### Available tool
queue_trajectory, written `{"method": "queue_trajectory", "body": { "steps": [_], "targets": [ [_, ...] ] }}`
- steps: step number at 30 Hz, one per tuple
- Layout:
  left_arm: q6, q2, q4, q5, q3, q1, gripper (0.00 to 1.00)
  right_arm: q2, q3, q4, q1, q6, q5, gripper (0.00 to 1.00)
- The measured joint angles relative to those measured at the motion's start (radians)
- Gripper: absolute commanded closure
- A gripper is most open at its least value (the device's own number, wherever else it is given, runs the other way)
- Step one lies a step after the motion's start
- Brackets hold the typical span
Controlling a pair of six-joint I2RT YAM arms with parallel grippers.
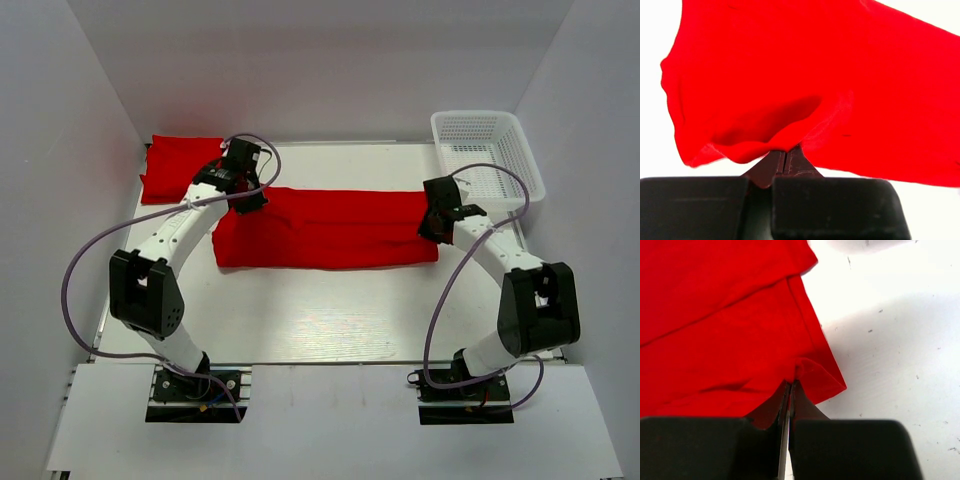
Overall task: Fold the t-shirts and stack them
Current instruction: Fold the other side of the tshirt into a rectangle
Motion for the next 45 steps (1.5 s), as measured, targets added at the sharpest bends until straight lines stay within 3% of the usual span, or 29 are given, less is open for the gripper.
{"method": "queue_trajectory", "body": {
  "steps": [34, 35, 36, 38, 39, 40, 41, 42, 45],
  "targets": [
    [0.137, 0.216, 0.258, 0.058, 0.025, 0.122, 1.00, 0.234, 0.186, -0.044, -0.013, -0.017, 0.078, 1.00],
    [0.138, 0.229, 0.259, 0.057, 0.036, 0.125, 0.97, 0.246, 0.195, -0.051, -0.014, -0.016, 0.079, 0.98],
    [0.138, 0.244, 0.258, 0.056, 0.049, 0.129, 0.84, 0.261, 0.206, -0.056, -0.018, -0.014, 0.080, 0.84],
    [0.148, 0.275, 0.242, 0.053, 0.080, 0.136, 0.42, 0.292, 0.232, -0.072, -0.019, -0.011, 0.082, 0.68],
    [0.146, 0.294, 0.230, 0.049, 0.101, 0.140, 0.18, 0.306, 0.242, -0.077, -0.019, -0.011, 0.081, 0.49],
    [0.149, 0.313, 0.214, 0.046, 0.124, 0.144, 0.08, 0.314, 0.249, -0.082, -0.019, -0.007, 0.078, 0.40],
    [0.141, 0.338, 0.194, 0.042, 0.155, 0.149, 0.01, 0.321, 0.256, -0.089, -0.019, -0.015, 0.072, 0.28],
    [0.137, 0.357, 0.182, 0.038, 0.180, 0.152, 0.01, 0.323, 0.261, -0.093, -0.019, -0.022, 0.064, 0.10],
    [0.134, 0.395, 0.156, 0.035, 0.235, 0.163, 0.01, 0.318, 0.274, -0.101, -0.019, -0.048, 0.027, 0.10]
  ]
}}
